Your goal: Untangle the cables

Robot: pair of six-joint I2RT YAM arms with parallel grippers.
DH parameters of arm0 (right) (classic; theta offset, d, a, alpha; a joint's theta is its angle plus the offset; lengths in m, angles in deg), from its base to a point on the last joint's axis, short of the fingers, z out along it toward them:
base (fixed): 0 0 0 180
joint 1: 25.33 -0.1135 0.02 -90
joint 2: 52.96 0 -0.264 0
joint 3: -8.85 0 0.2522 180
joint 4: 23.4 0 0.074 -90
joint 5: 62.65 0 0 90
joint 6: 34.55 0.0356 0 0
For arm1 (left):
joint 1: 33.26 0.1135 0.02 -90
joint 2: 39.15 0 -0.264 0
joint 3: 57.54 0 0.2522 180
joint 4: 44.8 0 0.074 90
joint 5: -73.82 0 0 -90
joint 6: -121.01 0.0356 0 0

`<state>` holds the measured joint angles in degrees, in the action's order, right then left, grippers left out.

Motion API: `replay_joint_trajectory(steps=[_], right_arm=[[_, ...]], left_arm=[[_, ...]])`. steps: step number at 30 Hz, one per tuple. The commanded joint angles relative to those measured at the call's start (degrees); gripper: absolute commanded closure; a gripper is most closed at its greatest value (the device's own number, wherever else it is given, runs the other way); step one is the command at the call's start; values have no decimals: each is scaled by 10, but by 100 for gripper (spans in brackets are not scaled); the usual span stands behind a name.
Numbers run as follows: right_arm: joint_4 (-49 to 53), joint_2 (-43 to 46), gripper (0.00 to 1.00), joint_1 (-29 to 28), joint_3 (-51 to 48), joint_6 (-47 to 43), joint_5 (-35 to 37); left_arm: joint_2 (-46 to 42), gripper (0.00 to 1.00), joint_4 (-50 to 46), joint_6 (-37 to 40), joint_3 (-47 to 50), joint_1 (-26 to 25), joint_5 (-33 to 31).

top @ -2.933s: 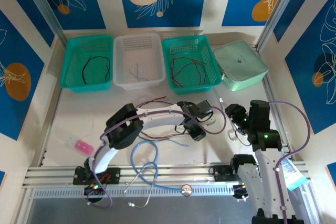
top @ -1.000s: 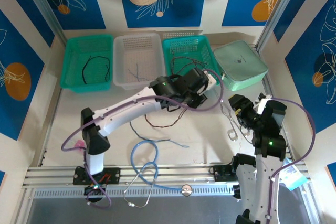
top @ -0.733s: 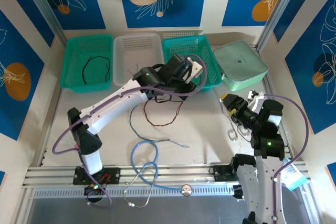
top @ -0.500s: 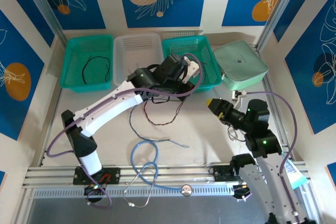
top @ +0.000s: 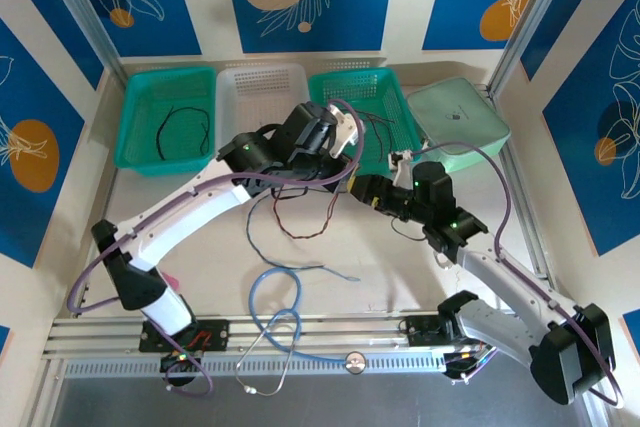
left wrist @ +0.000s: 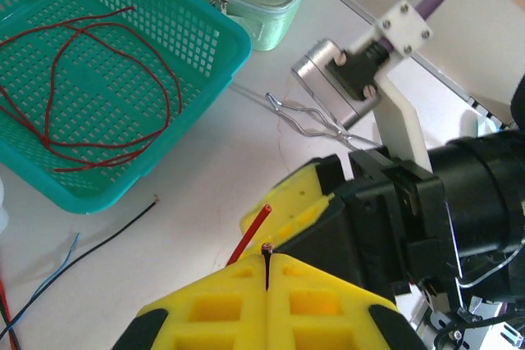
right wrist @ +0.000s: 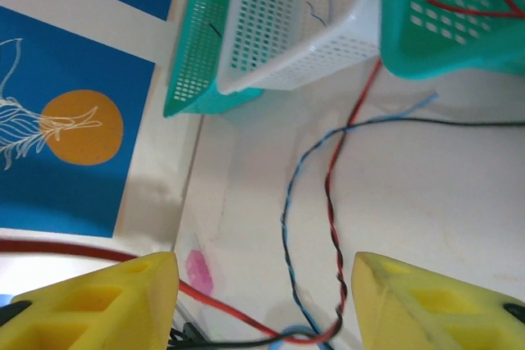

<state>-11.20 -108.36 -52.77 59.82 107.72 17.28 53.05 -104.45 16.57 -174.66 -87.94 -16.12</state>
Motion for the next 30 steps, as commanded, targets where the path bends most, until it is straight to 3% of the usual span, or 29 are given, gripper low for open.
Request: replay_joint_trajectory(steps=[1,17,27,30], right_arm=[[-72,-12,43,-4,33,-18,-33],[-107,-7,31,-12,7,-2,-73],[-135,-76,36,-17,50,-2,-115],[-148,-111,42,-18,69,3,-134]], left_arm=[[-25,100,9,-14,6,10,17],[-46,100,23,-29,19,46,57],[-49,100,24,-35,30,48,79],[-52,100,25,-37,34,48,79]])
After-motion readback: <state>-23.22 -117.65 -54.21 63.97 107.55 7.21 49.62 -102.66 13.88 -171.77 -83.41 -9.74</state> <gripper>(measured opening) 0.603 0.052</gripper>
